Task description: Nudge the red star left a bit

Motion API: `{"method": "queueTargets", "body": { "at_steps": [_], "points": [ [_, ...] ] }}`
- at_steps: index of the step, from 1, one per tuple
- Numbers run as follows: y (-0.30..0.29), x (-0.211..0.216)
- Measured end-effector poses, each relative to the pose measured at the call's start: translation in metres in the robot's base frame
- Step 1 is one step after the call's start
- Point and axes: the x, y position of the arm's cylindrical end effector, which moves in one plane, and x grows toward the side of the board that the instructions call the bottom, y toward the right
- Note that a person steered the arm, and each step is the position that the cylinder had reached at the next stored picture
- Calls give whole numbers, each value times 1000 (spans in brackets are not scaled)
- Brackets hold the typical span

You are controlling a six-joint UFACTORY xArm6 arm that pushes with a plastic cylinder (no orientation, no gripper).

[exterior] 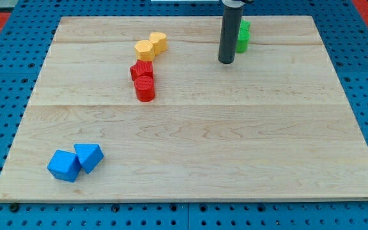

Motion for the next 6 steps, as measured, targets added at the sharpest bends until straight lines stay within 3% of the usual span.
{"method": "queueTargets", "body": {
  "at_steps": [2, 3, 4, 6],
  "points": [
    [-46, 22],
    [-57, 23],
    [-120, 23],
    [-153, 11]
  ]
}}
